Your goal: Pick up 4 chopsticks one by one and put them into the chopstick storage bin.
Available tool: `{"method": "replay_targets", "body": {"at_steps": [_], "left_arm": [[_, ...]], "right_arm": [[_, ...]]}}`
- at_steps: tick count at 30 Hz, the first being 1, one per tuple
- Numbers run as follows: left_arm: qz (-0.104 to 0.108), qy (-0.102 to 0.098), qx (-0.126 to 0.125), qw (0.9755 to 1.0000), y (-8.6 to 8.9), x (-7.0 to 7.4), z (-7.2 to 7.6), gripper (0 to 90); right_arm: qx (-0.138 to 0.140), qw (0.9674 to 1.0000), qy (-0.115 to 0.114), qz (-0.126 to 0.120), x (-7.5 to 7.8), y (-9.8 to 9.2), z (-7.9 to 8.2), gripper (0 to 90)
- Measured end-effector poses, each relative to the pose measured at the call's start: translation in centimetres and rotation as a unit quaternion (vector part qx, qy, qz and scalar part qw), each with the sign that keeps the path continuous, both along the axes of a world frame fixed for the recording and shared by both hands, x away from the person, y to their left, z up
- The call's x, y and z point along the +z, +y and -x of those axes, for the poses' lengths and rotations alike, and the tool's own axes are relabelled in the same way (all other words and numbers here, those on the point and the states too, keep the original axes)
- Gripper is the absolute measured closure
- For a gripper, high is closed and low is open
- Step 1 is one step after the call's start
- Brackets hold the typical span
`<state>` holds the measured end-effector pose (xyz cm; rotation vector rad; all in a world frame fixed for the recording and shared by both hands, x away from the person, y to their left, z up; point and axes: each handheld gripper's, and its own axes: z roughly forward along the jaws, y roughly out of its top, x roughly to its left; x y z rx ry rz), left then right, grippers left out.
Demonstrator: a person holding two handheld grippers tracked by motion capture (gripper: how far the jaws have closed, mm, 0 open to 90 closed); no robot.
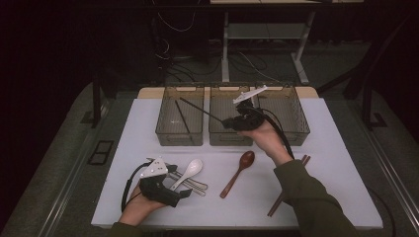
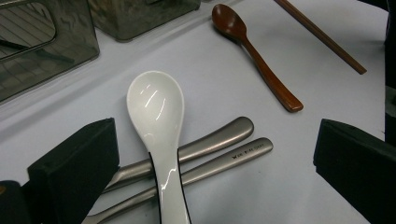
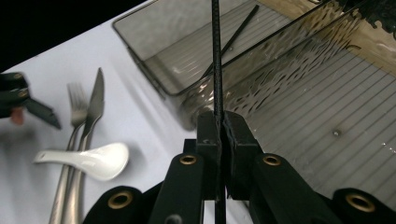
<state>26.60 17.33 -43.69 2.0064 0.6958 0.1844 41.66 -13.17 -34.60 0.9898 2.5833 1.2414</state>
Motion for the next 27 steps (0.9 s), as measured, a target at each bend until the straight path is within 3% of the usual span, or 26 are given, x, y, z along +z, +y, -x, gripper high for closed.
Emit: {"method": "replay_targets", "body": {"at_steps": [15,27], "left_arm": [[0.003,-0.001,-0.001,1.0,0.0,0.1,0.0,0.0],[0.012,-0.002,-0.002,0.9999,0.1,0.2,0.0,0.0]], "right_arm": [[-0.025,0.999,0.014,0.034,-0.2,4.5,-4.0,85.7],[-0.027,0.9973,0.019,0.065,-0.5,7.9,-6.1,85.6]]}}
